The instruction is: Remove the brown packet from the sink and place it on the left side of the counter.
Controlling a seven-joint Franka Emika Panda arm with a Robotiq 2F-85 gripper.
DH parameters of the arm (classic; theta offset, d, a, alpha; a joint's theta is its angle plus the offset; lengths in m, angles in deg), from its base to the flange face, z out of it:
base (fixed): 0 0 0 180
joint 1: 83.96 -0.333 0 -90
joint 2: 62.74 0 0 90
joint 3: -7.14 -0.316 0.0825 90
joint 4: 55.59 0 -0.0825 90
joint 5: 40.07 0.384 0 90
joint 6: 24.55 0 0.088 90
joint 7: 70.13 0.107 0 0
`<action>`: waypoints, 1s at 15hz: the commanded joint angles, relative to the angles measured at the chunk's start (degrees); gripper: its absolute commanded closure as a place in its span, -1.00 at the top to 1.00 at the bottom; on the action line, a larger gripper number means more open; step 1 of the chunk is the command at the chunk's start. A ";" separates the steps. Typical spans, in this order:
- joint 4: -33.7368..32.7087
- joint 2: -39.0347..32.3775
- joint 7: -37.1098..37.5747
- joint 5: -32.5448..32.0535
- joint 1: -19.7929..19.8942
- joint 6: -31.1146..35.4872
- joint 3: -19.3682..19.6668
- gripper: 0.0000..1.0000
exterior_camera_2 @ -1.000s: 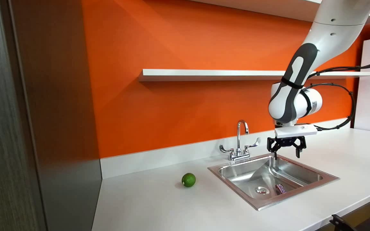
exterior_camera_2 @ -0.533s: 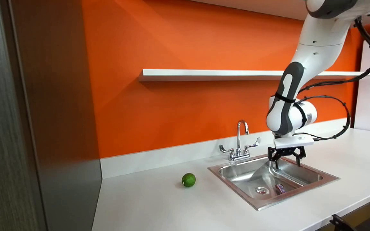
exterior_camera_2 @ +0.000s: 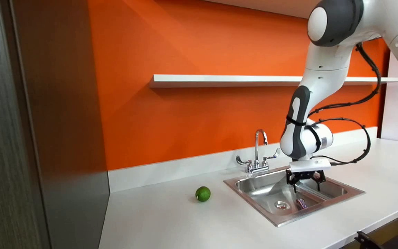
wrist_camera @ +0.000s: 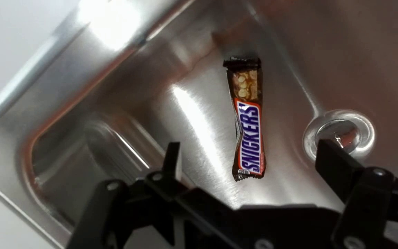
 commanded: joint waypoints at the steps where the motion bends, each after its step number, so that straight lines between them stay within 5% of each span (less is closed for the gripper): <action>1: -3.44 -4.17 -0.67 2.69 -1.92 -0.15 1.81 1.00; 15: -2.25 -3.84 -2.17 4.50 -1.55 0.48 1.03 1.00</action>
